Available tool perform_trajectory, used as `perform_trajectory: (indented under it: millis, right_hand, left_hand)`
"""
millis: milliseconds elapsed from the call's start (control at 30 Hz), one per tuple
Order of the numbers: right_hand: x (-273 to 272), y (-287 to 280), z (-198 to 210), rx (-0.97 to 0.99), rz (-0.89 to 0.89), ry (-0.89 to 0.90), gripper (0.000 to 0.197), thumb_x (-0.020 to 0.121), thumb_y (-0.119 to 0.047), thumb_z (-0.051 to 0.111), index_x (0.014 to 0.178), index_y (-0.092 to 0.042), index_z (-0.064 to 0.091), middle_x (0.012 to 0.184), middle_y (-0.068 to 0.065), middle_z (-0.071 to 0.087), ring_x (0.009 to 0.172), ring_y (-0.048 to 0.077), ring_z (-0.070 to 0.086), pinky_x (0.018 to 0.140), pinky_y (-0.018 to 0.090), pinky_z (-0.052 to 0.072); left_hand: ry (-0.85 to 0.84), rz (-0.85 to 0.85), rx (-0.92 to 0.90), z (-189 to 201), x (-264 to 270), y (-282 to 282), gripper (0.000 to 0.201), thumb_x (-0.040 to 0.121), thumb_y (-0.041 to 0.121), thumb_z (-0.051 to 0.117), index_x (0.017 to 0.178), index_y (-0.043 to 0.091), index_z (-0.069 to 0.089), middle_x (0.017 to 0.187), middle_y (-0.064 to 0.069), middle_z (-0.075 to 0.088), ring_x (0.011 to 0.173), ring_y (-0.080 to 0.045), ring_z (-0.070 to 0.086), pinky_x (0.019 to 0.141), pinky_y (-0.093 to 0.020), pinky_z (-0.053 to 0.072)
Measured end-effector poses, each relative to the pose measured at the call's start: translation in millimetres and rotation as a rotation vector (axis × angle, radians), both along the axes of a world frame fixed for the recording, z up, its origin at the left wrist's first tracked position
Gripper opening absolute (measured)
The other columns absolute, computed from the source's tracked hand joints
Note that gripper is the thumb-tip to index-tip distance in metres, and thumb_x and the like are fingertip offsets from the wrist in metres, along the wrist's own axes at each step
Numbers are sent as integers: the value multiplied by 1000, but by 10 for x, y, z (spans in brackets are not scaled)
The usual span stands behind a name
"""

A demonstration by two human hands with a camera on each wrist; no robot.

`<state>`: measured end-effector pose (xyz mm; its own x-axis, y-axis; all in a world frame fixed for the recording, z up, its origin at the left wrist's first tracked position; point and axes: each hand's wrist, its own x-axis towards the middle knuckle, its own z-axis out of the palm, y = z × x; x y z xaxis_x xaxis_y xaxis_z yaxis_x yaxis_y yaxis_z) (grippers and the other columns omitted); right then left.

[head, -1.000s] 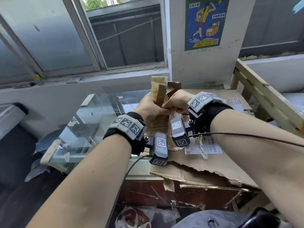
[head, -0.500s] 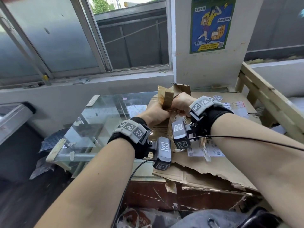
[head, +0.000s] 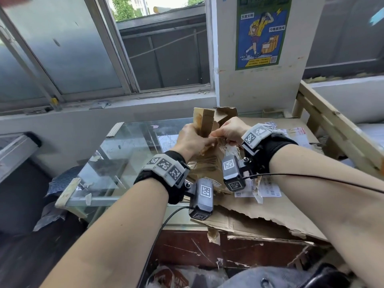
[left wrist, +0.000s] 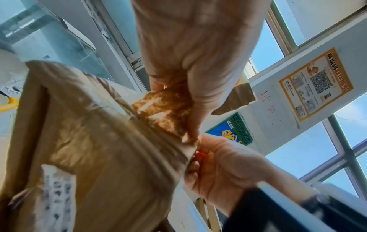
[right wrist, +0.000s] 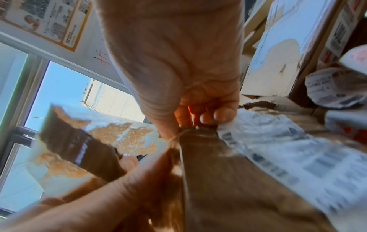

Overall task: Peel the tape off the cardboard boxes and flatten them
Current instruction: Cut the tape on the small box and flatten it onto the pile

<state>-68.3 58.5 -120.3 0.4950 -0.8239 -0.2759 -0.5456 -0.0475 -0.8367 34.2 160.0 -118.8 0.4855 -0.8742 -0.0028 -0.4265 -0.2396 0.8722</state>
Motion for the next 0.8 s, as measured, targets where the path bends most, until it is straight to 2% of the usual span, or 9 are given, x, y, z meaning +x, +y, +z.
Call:
perform_trajectory:
  millis: [100, 200, 267, 400, 533, 633, 733, 800]
  right_hand:
    - [-39, 6, 20, 70, 77, 81, 33, 79, -31, 75, 64, -11, 54, 57, 4, 43, 50, 13, 39, 48, 22, 35]
    - [-73, 14, 55, 129, 126, 161, 29, 81, -31, 74, 69, -12, 55, 60, 5, 47, 53, 13, 40, 52, 24, 36]
    - [-72, 12, 60, 105, 142, 179, 27, 82, -25, 73, 68, -11, 55, 61, 6, 50, 51, 13, 41, 49, 24, 35]
    - [-22, 48, 35, -2, 111, 175, 30, 83, -19, 72, 61, -12, 52, 58, 5, 48, 48, 14, 40, 44, 22, 31]
    - [12, 63, 32, -20, 99, 188, 28, 83, -17, 70, 62, -12, 52, 63, 7, 51, 52, 18, 47, 46, 22, 35]
    - [48, 104, 36, -52, 106, 191, 29, 86, -13, 67, 63, -11, 51, 61, 6, 49, 52, 16, 47, 48, 23, 38]
    - [62, 142, 54, -86, 101, 188, 28, 86, -12, 66, 64, -10, 49, 61, 5, 46, 51, 14, 43, 49, 23, 38]
    - [44, 161, 52, -134, 124, 195, 28, 87, -9, 62, 63, -12, 47, 61, 3, 45, 52, 12, 42, 45, 18, 38]
  left_hand:
    - [17, -42, 27, 0, -11, 13, 20, 80, 18, 77, 97, 14, 68, 101, -6, 72, 97, -20, 67, 93, -37, 53]
    - [32, -89, 63, 10, -7, 13, 16, 84, 17, 74, 95, 17, 63, 104, -9, 70, 99, -23, 66, 93, -40, 53]
    - [83, -115, 78, 30, -38, 11, 14, 84, 14, 73, 94, 16, 62, 106, -11, 70, 101, -24, 66, 93, -40, 53]
    - [158, -84, 66, -2, -77, -16, 21, 87, 5, 67, 106, 9, 61, 111, -15, 68, 104, -27, 64, 96, -42, 51]
    - [282, -51, 29, -91, -71, 0, 19, 86, 1, 66, 94, 18, 58, 112, -17, 67, 106, -30, 64, 97, -45, 50]
    - [370, -77, -10, -118, -78, 55, 19, 89, -3, 60, 93, 15, 59, 111, -19, 67, 109, -33, 63, 99, -45, 49]
    - [442, -88, -26, -116, -70, 84, 18, 90, -5, 58, 93, 13, 60, 100, -15, 67, 99, -30, 64, 97, -42, 50]
    - [450, -148, -6, -74, -75, 113, 20, 86, -9, 59, 96, 9, 61, 92, -12, 66, 89, -24, 64, 89, -35, 53]
